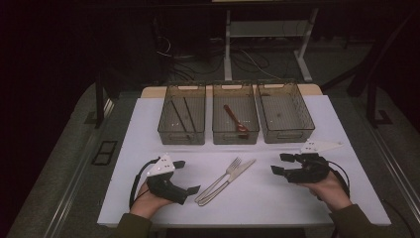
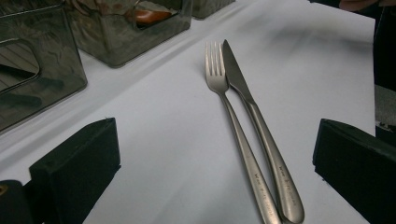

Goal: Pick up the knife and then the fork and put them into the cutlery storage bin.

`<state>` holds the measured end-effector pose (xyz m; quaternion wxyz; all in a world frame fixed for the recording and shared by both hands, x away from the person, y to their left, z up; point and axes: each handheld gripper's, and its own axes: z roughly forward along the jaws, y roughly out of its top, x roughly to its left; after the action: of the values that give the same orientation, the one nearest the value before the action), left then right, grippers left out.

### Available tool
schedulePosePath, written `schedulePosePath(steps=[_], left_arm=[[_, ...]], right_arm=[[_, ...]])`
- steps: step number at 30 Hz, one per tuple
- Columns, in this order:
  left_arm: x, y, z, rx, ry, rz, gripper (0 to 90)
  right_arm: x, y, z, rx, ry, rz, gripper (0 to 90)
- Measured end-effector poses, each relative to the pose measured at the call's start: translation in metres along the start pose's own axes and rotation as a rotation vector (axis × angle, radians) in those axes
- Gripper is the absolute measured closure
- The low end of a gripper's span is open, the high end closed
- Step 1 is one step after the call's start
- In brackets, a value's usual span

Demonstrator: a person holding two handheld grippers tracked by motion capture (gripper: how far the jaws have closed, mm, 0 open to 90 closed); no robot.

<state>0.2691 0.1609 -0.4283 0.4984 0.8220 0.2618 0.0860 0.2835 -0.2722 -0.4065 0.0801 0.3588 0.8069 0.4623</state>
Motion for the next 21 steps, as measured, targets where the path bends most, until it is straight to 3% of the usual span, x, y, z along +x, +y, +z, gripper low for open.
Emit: schedulePosePath(steps=[8,21], left_arm=[[-0.004,0.004,0.004,0.013,-0.013,-0.013,6.0],[-0.01,0.016,0.023,0.067,-0.022,-0.007,31.5]], right_arm=[[0.001,-0.022,-0.013,-0.003,0.003,0.01,36.0],[0.0,-0.041,-0.021,-0.014,-0.01,0.018,32.6]])
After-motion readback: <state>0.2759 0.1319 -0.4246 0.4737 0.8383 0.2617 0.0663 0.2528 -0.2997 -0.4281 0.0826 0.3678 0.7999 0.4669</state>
